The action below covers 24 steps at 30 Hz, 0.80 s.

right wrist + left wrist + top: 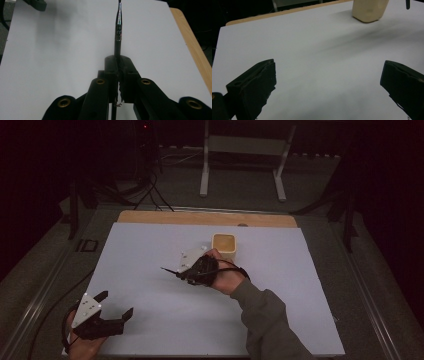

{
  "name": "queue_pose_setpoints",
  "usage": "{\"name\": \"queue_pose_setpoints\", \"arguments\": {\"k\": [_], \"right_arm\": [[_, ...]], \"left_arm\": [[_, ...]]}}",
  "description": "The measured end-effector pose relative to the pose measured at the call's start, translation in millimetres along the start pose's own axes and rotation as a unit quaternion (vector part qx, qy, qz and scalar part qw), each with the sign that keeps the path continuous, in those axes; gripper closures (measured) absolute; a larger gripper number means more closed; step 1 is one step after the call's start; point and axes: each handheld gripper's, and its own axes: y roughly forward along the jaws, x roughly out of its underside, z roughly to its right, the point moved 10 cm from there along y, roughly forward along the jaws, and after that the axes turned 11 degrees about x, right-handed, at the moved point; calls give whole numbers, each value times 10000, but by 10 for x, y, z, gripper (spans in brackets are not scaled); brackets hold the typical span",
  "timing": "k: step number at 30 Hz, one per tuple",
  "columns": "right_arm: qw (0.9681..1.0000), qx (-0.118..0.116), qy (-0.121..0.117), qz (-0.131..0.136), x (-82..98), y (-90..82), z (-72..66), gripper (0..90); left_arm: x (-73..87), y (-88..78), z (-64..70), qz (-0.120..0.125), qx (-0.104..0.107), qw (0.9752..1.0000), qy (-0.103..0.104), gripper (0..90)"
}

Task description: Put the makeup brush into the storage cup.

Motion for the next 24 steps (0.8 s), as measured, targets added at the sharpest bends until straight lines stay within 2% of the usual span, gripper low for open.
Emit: {"name": "queue_pose_setpoints", "arguments": {"k": [11,24], "right_arm": [[9995,204,179,147,2,-74,140,854],[9972,396,510,368,1,-178,297,854]], "left_arm": [[3,3,-4,-3,-12,10000,-23,16],[5,5,-6,-6,-17,10000,-39,16]]}}
